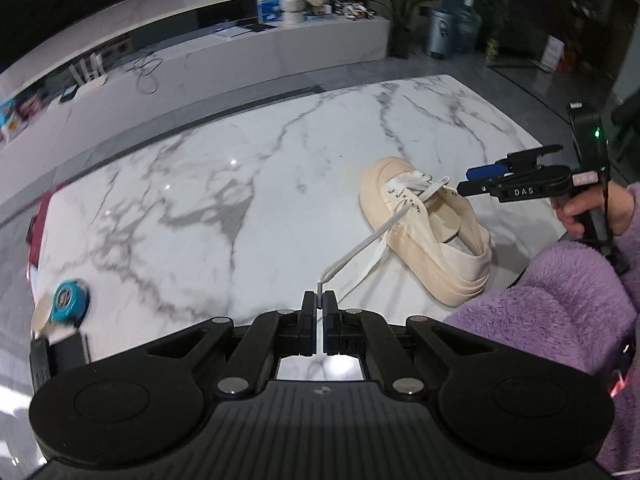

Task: Lace up shoes with both hands
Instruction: 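Pull the lace out through the eyelet with the left gripper, drawing it away from the sneaker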

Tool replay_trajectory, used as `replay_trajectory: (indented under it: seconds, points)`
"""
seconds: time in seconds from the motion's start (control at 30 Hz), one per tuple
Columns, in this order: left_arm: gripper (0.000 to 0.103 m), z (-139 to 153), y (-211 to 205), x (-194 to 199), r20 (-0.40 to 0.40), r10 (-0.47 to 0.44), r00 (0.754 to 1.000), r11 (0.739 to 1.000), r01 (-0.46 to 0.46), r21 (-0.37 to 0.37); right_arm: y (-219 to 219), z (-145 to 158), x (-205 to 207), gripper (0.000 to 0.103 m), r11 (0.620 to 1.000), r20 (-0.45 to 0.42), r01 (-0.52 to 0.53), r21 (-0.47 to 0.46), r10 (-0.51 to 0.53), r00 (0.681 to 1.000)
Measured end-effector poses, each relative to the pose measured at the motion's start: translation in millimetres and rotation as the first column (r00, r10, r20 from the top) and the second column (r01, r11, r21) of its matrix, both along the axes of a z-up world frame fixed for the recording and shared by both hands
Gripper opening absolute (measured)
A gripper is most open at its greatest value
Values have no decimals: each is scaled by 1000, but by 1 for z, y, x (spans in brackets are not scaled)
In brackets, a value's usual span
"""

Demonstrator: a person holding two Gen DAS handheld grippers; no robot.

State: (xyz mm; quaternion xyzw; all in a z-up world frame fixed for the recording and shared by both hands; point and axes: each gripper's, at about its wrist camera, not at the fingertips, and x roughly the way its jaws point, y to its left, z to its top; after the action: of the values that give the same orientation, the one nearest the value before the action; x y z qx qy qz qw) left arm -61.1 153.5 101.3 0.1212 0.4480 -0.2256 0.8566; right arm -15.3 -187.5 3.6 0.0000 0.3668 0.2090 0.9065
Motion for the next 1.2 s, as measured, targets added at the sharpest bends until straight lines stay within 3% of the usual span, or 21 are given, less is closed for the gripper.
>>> replay_trajectory:
  seconds: [0.2,0.37,0.5,0.63,0.93,1.2]
  points:
    - [1,7,20,-10,-10,67,998,998,-67,-4,6,-1,2,37,1000,14,-16,-5,16,1000]
    - [1,-7,20,-11,-34,71,997,997,-70,9,12,-2,3,36,999,23,-30,-26,31,999]
    - [1,-31,13,-4,-68,48,997,999,-47,17,18,-3,2,35,998,24,-42,-51,44,999]
    - [1,-72,5,10,-150,33,988,999,-34,-10,21,-3,1,35,997,30,-42,-65,44,999]
    - [1,-155,4,48,-283,96,954,993,-111,-36,25,-2,-3,37,994,52,-38,-100,43,998]
    - [5,-168,27,63,-335,211,918,969,-242,-53,26,-2,-3,37,994,60,-38,-104,44,997]
